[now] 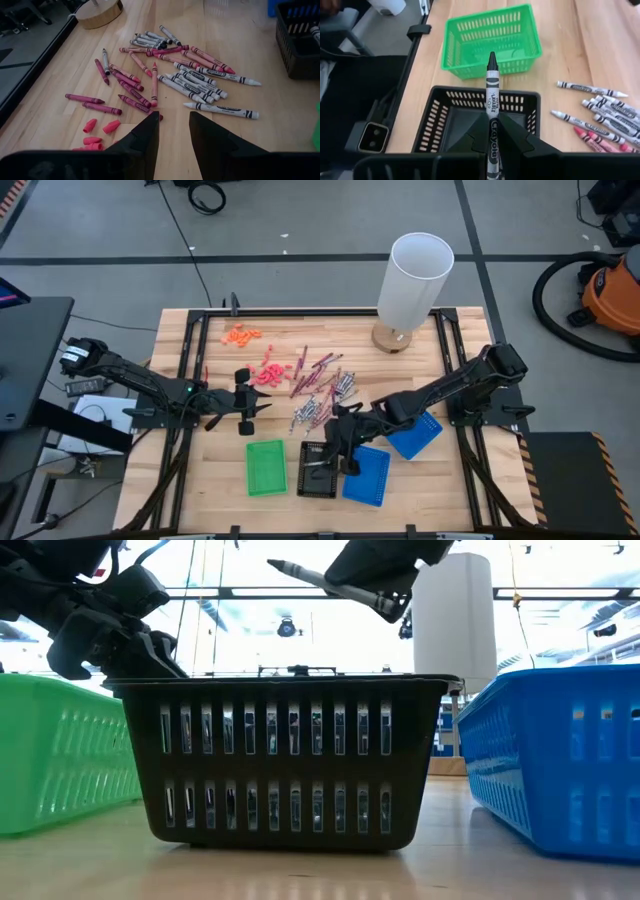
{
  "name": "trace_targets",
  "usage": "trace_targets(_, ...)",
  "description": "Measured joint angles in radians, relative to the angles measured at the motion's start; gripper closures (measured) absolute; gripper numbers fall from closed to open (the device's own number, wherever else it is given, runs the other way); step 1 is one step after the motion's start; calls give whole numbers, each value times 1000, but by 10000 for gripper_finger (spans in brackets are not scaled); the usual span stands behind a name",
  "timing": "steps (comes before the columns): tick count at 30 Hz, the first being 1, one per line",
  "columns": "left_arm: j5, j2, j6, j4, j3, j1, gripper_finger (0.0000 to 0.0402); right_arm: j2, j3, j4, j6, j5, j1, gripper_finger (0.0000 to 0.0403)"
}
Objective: Sort crayons
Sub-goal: Put the black crayon into the black basket
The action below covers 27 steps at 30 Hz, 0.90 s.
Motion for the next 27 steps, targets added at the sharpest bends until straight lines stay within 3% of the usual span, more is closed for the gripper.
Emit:
trace_targets(14,0,-1,-5,1,1,0,285,101,1,113,-8,50,38,372)
trace_targets(27,0,-2,-8,1,1,0,285,99,1,78,-31,77,41,372)
